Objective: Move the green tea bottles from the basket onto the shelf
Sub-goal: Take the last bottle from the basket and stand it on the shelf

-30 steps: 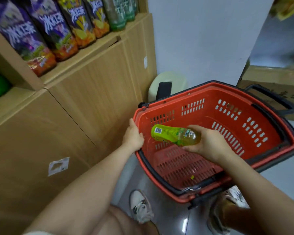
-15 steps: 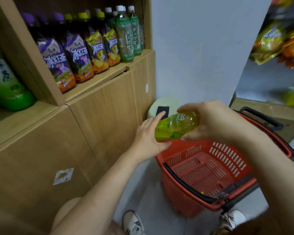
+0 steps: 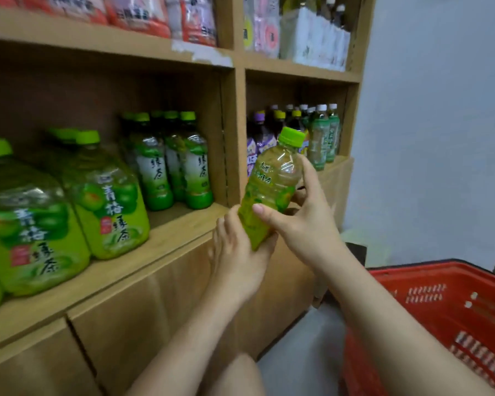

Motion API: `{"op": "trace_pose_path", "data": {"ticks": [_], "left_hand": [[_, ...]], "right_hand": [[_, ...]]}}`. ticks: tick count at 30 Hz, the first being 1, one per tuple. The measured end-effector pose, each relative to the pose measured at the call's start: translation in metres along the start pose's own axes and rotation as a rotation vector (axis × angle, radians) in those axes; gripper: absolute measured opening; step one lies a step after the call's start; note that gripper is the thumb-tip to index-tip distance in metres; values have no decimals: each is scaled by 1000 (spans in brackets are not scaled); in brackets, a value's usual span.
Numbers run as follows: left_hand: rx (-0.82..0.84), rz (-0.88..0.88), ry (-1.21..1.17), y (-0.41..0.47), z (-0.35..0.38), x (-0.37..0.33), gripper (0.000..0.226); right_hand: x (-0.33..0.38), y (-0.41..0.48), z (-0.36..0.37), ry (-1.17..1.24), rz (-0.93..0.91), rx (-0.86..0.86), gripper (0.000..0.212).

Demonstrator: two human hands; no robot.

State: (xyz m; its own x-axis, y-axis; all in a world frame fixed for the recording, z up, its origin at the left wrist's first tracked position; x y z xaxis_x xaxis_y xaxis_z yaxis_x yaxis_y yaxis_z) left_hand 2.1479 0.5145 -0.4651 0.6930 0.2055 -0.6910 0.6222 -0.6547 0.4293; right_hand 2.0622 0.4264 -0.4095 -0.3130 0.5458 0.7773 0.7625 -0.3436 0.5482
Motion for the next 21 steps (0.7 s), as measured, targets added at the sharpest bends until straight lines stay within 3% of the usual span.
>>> {"op": "trace_pose_path", "data": {"ticks": [5, 9, 16, 18, 21], "left_hand": [[144, -21, 12, 8, -49, 13, 81], [121, -16, 7, 14, -63, 23, 83], [68, -236, -271, 54, -77, 86, 75], [58, -276, -183, 61, -79, 91, 70], [-90, -316, 57, 61, -82, 92, 61]], "right_hand": [[14, 28, 26, 15, -42, 91, 92], [8, 58, 49, 6, -38, 153, 86], [-35, 101, 94, -40, 86, 245, 77], [-49, 104, 103, -34, 133, 236, 71], [-70, 103, 115, -78, 172, 219, 57]]}}
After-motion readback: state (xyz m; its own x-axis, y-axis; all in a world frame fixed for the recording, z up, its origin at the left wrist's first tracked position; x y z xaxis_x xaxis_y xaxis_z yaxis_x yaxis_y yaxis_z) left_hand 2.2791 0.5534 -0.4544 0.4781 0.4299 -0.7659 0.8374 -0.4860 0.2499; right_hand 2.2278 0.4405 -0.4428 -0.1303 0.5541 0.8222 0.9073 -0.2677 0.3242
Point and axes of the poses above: each hand's wrist, its own y-axis towards the middle knuckle, its own z-axis out of the palm, x = y × z, the point moved 5 cm from there along y, towards the middle knuckle, and after that the axes turned 14 degrees about x, right-handed, at the moved point
